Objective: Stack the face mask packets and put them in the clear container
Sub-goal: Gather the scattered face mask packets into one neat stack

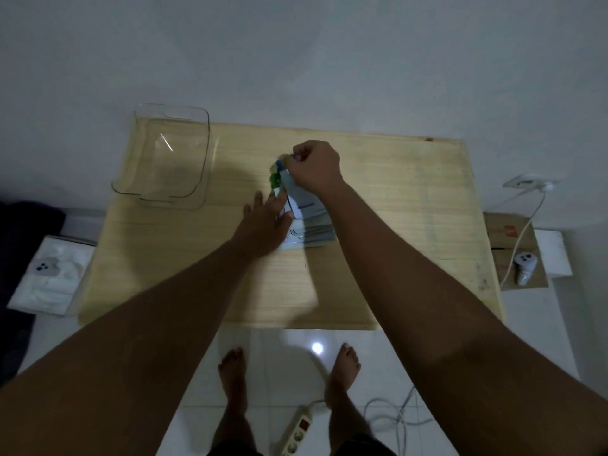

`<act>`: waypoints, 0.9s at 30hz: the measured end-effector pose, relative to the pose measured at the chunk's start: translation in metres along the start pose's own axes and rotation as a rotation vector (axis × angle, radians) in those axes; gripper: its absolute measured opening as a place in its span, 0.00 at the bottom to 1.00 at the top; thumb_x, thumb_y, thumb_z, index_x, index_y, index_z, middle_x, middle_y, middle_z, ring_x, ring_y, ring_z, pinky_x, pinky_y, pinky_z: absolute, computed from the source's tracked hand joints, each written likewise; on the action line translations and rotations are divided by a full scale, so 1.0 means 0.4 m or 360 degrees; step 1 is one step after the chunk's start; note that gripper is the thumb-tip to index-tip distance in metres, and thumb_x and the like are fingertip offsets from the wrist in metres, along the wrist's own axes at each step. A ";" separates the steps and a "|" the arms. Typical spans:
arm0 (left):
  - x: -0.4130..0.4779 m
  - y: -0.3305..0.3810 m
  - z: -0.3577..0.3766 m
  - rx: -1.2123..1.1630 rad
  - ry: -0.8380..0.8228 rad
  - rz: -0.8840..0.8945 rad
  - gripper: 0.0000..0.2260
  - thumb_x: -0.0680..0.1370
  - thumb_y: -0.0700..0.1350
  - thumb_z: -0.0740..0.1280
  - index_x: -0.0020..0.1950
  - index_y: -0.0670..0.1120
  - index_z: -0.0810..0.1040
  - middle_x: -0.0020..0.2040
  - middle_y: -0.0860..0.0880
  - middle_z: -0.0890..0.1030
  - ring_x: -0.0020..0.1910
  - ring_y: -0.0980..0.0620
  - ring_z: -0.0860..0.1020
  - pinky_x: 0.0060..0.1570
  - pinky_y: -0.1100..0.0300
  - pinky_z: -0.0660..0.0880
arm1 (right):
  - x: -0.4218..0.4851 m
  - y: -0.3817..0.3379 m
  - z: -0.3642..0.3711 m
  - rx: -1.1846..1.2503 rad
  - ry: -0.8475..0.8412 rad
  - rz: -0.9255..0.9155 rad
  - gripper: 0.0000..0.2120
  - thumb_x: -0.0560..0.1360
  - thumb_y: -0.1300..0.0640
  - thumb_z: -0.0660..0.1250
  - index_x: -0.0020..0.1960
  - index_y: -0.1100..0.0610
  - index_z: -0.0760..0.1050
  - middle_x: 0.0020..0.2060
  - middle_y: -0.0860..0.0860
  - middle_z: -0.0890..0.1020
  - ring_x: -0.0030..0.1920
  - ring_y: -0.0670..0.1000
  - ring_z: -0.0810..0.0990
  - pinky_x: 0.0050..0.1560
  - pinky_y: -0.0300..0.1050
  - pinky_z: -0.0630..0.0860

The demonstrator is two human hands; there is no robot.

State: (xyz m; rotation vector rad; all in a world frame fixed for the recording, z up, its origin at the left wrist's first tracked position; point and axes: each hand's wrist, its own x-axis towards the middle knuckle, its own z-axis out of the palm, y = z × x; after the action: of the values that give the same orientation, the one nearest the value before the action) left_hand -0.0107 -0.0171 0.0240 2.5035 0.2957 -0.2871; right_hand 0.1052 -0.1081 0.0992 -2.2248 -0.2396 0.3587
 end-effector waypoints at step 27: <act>0.019 0.034 -0.110 -0.0431 0.0658 -0.0476 0.17 0.76 0.51 0.64 0.55 0.38 0.80 0.53 0.41 0.83 0.54 0.42 0.80 0.54 0.56 0.73 | -0.070 0.169 -0.062 -0.0254 0.0263 0.0112 0.23 0.78 0.49 0.65 0.69 0.60 0.70 0.62 0.59 0.77 0.63 0.59 0.76 0.64 0.51 0.72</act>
State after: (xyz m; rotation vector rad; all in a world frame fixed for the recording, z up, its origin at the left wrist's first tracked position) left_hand 0.0063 -0.0011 0.0647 2.2268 0.8219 0.1526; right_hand 0.0904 -0.1763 0.0661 -2.4104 -0.1042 0.1977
